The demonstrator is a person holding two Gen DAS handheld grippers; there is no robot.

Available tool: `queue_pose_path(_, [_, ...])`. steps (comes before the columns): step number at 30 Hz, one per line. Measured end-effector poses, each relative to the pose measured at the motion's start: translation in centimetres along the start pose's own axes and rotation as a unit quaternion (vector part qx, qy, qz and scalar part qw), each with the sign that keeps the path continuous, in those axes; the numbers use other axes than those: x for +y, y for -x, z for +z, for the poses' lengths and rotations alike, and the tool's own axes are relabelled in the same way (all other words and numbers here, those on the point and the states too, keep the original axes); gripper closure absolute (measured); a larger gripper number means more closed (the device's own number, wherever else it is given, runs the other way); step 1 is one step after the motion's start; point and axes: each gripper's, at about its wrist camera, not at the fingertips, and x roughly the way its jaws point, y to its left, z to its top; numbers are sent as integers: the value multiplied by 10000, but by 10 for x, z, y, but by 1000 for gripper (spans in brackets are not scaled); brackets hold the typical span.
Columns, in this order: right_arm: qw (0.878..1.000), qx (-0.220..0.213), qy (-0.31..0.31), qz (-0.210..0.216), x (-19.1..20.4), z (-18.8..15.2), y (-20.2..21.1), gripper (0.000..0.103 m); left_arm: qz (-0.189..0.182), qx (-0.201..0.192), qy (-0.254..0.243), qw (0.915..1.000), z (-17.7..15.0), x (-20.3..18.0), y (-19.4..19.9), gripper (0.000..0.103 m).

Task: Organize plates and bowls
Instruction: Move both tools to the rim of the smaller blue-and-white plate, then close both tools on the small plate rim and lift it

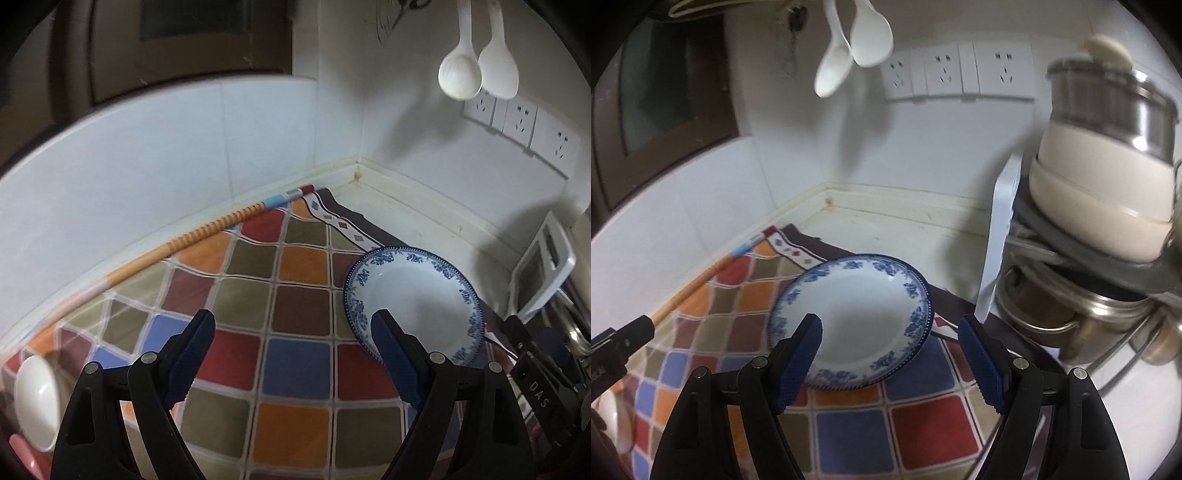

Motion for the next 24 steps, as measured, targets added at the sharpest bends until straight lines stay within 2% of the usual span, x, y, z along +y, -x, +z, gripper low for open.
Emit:
queue_pose_path(6, [9983,-79,-249,-522,-3,-4,-38,26,-132,231,-23,9996,2,-3,-56,18])
queue_pose_path(15, [9910,38,-97,-1335,2,-4,-84,26,-422,552,-176,9974,7,-17,-114,26])
queue_pose_path(19, [9896,149,-76,-1425,2,-4,-96,27,-487,526,-415,9966,9,-31,-124,26])
queue_pose_path(24, [9887,261,-73,-1478,1,-4,-110,28,-516,649,-621,9946,11,-43,-141,31])
